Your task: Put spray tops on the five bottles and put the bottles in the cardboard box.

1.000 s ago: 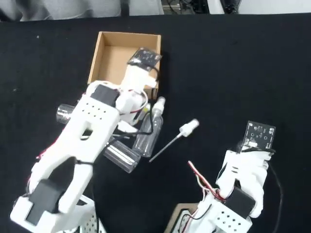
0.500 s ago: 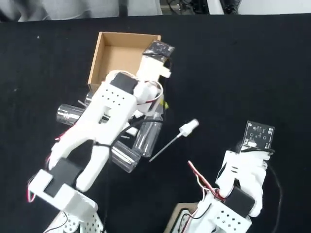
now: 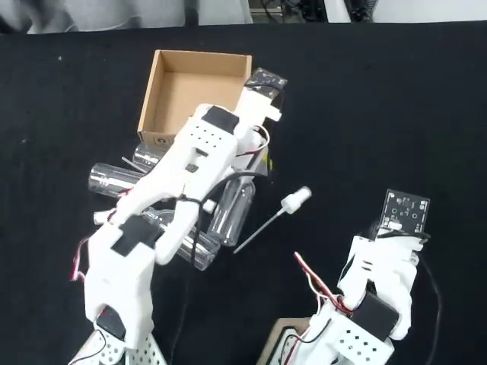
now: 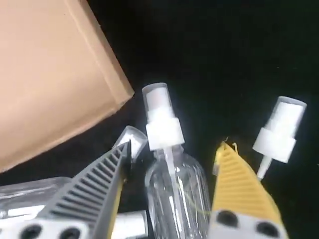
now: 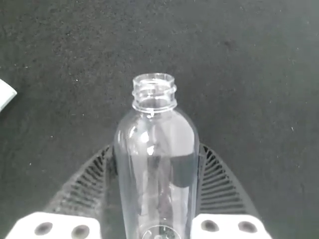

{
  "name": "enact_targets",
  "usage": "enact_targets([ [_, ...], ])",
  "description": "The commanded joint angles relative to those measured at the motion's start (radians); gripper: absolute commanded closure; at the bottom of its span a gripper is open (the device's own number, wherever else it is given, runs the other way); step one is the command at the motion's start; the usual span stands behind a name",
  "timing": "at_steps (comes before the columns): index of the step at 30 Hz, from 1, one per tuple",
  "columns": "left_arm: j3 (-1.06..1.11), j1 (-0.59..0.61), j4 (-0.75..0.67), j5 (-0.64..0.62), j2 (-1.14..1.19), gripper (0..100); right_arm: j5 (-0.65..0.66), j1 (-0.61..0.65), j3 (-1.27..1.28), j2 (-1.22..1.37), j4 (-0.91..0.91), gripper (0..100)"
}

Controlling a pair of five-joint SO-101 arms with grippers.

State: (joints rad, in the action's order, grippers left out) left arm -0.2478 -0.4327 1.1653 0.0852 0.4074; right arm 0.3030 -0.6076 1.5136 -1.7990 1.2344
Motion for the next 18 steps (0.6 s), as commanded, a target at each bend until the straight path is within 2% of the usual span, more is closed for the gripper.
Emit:
enact_targets([
  [1, -0.096, -0.008, 0.006, -0.008, 0.035, 74, -0.002, -0.02, -0.005, -0.081, -0.029, 91.0],
  [9, -0.108, -0.015, 0.006, -0.006, 0.106, 74, -0.002, -0.02, -0.005, -0.081, -0.029, 91.0],
  [15, -0.108, -0.015, 0.003, -0.005, 0.115, 84, -0.002, -0.02, -0.005, -0.081, -0.029, 91.0],
  [18, -0.108, -0.015, 0.003, -0.003, 0.112, 84, -0.002, -0.02, -0.005, -0.081, -0.029, 91.0],
])
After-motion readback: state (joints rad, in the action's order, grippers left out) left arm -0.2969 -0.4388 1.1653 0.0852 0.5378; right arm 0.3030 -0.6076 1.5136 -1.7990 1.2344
